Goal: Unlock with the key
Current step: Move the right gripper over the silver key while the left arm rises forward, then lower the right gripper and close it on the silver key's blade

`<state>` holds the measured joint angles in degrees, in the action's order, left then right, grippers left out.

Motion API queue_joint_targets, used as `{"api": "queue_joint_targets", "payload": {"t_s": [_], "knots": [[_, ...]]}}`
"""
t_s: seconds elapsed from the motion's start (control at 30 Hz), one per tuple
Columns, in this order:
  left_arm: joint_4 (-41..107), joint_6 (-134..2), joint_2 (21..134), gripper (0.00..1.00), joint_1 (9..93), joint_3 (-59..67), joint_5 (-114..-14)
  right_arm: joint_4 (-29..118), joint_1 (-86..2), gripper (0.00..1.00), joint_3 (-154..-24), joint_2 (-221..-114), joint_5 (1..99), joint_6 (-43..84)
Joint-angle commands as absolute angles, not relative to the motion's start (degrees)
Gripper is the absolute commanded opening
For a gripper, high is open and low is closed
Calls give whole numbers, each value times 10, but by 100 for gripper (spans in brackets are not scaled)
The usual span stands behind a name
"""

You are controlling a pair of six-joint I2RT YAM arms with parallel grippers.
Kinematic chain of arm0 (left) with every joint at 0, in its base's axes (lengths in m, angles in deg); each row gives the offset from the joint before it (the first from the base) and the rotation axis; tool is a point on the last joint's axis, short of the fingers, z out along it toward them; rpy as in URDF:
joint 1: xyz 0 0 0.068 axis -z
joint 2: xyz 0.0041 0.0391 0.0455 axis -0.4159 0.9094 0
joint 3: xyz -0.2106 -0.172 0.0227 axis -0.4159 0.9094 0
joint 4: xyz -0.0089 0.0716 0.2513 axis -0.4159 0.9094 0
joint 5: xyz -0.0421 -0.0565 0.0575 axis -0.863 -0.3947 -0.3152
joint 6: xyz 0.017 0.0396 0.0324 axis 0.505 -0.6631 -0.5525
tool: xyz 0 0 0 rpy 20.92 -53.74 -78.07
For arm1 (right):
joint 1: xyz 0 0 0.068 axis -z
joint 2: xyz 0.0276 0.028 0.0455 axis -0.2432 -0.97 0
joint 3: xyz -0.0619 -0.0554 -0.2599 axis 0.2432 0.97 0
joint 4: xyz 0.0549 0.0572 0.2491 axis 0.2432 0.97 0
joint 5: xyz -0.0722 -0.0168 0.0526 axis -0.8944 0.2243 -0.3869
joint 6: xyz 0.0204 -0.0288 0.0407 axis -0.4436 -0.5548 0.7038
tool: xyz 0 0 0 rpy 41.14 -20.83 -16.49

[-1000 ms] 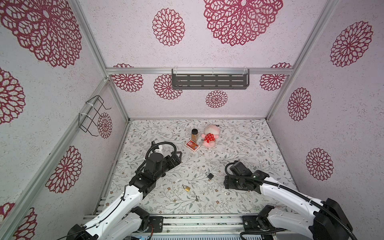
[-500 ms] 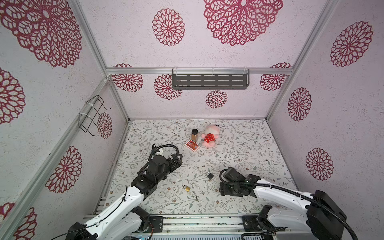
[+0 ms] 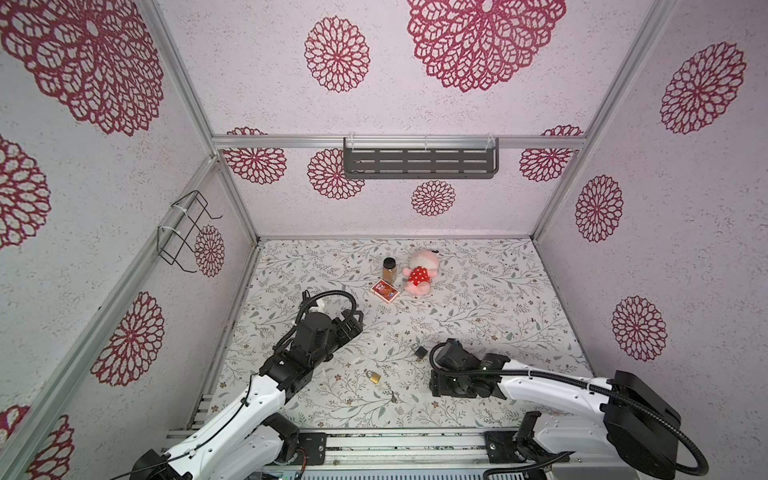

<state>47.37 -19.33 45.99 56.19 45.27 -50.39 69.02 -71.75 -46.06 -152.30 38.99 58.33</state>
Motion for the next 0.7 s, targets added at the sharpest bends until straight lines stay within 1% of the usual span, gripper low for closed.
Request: {"api": "queue_joint_targets", "payload": {"t_s": [0.0, 0.13, 0.27, 0.43, 0.67], "knots": [[493, -193, 446, 97, 567, 452, -495, 670, -747, 77, -490, -1550, 387, 617], [507, -192, 438, 97, 566, 447, -494, 676, -764, 77, -525, -1574, 382, 621], [524, -180, 425, 97, 567, 445, -493, 726, -761, 77, -529, -1552, 363, 605], [521, -154, 409, 98, 567, 459, -500, 786, -745, 75, -542, -1534, 345, 528], [509, -130, 402, 97, 567, 471, -513, 791, -746, 69, -573, -1577, 364, 431]]}}
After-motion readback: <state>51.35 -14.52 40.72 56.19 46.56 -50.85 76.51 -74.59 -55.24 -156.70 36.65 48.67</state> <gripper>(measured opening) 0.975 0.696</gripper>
